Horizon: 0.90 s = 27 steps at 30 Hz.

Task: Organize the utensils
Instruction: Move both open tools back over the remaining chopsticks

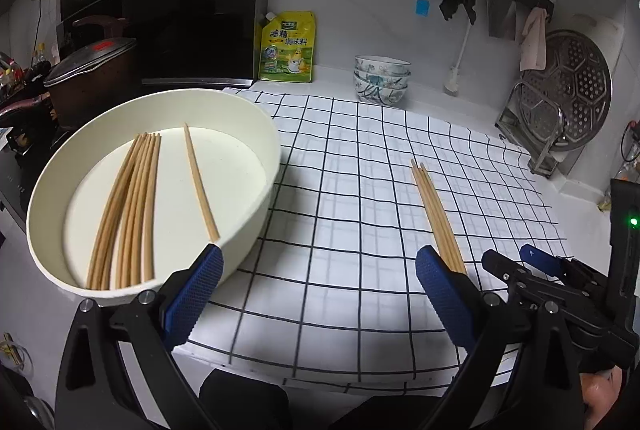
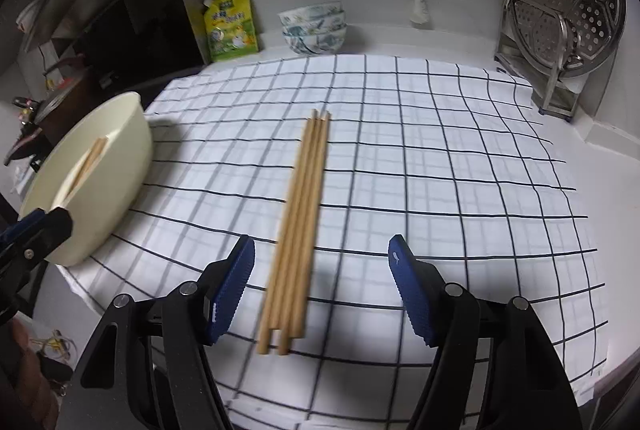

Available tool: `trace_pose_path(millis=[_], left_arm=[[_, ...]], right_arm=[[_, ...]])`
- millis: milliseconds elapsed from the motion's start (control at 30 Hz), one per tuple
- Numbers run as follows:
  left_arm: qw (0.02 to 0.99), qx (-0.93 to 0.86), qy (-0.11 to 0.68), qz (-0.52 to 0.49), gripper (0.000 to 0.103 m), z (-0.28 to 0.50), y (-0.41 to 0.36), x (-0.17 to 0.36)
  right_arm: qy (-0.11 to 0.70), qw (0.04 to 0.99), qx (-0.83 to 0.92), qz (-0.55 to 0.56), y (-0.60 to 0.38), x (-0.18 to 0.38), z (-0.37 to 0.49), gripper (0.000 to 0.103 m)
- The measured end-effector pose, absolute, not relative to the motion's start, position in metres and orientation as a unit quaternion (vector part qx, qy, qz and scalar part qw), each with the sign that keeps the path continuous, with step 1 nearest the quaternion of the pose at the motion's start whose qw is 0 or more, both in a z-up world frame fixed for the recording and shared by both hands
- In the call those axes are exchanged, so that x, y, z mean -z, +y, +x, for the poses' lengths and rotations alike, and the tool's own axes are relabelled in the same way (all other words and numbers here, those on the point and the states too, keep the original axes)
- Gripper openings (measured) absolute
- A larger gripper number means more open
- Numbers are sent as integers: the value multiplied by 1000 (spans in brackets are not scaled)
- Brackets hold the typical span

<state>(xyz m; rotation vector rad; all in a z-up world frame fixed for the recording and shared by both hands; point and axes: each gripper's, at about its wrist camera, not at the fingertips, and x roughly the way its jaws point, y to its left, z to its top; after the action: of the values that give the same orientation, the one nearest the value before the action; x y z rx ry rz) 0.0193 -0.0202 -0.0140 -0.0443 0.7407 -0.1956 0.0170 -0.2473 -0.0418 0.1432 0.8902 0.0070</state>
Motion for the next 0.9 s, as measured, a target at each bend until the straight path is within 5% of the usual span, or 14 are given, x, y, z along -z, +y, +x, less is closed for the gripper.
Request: trace_pose_path(millis=[900], left_arm=[[905, 106, 411, -10, 95, 42, -67, 58]], right_arm=[[470, 882, 28, 31, -271, 85, 52, 66]])
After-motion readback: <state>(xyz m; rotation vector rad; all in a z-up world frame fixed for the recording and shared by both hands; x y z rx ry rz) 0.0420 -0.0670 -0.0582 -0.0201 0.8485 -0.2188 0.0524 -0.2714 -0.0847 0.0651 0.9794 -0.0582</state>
